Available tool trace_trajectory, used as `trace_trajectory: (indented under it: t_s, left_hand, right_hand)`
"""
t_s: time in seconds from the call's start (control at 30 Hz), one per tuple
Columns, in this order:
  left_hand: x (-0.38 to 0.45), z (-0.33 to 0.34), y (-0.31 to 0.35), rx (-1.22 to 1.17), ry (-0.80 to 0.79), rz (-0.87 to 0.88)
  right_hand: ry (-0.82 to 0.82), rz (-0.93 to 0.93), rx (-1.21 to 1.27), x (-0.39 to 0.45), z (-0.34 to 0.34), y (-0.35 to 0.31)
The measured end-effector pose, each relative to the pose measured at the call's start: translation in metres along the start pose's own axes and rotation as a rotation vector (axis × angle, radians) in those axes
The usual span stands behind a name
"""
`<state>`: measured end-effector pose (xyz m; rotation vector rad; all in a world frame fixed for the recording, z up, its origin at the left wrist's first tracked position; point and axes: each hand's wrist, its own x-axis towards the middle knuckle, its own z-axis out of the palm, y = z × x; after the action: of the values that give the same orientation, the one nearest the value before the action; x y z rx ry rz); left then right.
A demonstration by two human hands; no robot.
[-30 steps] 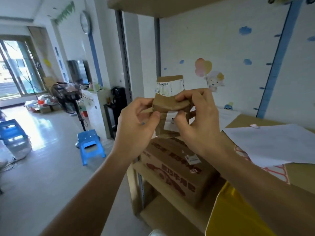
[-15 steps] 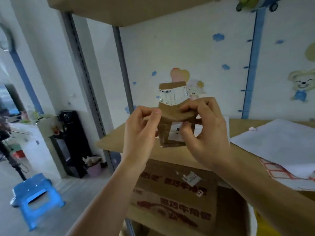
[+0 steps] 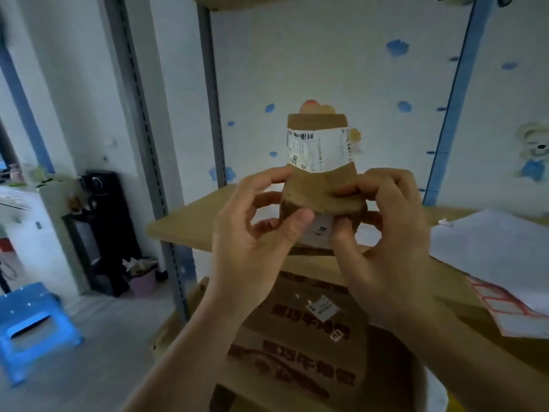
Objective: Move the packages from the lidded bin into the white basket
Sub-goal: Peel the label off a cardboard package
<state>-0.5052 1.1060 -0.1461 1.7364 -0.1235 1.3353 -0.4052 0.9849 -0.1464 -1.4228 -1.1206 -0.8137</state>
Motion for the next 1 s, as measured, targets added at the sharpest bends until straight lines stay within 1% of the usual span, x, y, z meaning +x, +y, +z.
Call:
trace_trajectory:
  t_s: [0.13,0.37,0.5,0.63,0.73,0.8,0.9,1.0]
  left_hand:
    - [-0.049,-0.008,-0.030,-0.052,0.020,0.156]
    - [-0.175,-0.032,-0.109,-0.149,-0.003,0.329]
    - [-0.258,-0.039,-0.164,-0.063,-0.021,0.430]
    - [-0.337,-0.045,-0.206,-0.121,-0.039,0.402]
    - [-0.386,-0.047,-0.221,-0.117,-0.054,0.411]
    - [-0.417,-0.045,-0.225,-0.126,-0.064,0.401]
    - [-0.436,-0.037,-0.222,-0.157,-0.039,0.368]
    - [-0.445,-0.028,-0.218,-0.133,-0.049,0.352]
  right_hand:
    - [0.077,-0.098,0.000,-0.055,0.019,0.006]
    - [0.202,-0.270,-0.006,-0.193,0.066,0.022]
    - [0.237,-0.330,-0.004,-0.286,0.088,0.046]
    - [0.256,-0.359,-0.011,-0.372,0.097,0.064]
    - [0.216,-0.371,-0.009,-0.421,0.093,0.068]
    - [0.222,-0.382,-0.017,-0.450,0.085,0.068]
    - [0.246,-0.348,-0.056,-0.469,0.071,0.067]
    - [0.207,-0.291,-0.084,-0.480,0.053,0.066]
